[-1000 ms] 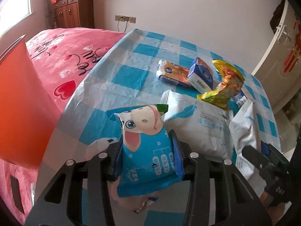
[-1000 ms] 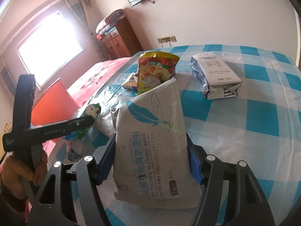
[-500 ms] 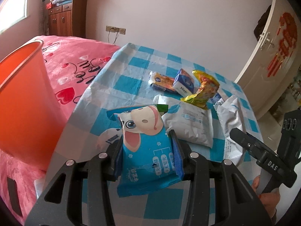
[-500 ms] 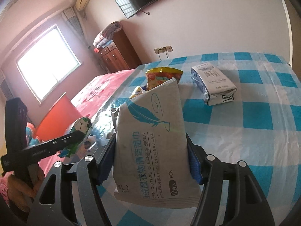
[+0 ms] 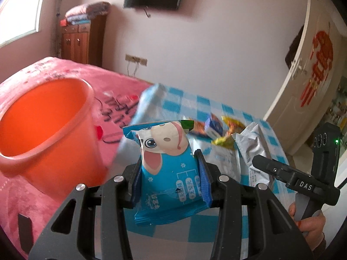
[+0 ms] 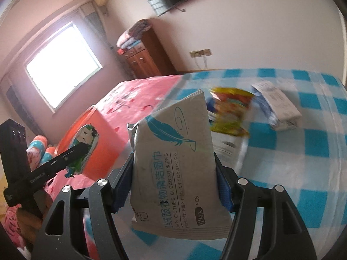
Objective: Collect trash
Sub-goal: 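Carry both packs over the orange bucket and open both tools to drop them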
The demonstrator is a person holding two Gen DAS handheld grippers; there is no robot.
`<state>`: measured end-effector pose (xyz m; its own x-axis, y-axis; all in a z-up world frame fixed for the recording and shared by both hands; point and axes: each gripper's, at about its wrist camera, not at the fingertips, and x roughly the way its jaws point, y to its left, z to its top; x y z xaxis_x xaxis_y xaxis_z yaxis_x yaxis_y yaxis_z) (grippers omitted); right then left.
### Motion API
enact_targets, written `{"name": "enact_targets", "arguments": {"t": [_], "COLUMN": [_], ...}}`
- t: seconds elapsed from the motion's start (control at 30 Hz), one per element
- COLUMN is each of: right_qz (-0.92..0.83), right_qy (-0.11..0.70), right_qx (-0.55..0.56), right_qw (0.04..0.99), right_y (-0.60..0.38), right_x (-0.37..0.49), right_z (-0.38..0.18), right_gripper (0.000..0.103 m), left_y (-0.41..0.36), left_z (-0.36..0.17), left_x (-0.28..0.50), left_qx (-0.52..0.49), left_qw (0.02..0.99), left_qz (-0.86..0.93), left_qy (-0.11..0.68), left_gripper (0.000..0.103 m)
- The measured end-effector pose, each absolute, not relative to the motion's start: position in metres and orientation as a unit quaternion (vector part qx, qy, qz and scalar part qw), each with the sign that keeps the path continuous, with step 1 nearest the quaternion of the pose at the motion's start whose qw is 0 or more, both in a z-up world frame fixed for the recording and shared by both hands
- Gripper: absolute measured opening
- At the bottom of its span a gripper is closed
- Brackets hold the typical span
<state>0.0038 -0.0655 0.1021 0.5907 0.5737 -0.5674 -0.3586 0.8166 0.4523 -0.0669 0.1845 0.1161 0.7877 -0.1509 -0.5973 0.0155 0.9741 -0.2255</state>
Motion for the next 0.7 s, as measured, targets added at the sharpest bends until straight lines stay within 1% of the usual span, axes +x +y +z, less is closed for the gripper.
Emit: {"name": "enact_targets", "arguments": {"t": [0.17, 0.4, 0.5, 0.7], "right_qz": [0.313, 0.392, 0.414, 0.430], "right_qy": [0.348, 0.324, 0.319, 0.319], "right_qx": [0.117, 0.065, 0.048, 0.023], "right_qw": [0.876, 0.858, 0.851, 0.844], "right_y": [-0.014, 0.088, 0.128, 0.189], "right_x": [0.012, 0.030, 0.037, 0.056], "right_z": [0.146, 0.199, 0.212, 0.213], "right_gripper": [0.067, 0.067, 0.067, 0.068], "left_y": [0.230, 0.292, 0.313, 0.341], "left_z": [0.145, 0.162, 0.159, 0.143], "left_x": [-0.085, -0.092, -0.089, -0.078], "left_qx": [-0.121, -0.124, -0.131, -0.143], "left_qw": [0.953, 0.958, 0.955, 0.945], "left_qz": [-0.002, 0.079, 0.101, 0.124], "left_qy": [0.278, 0.246, 0.247, 0.266], "left_gripper": [0.045, 0.045, 0.045, 0.045]}}
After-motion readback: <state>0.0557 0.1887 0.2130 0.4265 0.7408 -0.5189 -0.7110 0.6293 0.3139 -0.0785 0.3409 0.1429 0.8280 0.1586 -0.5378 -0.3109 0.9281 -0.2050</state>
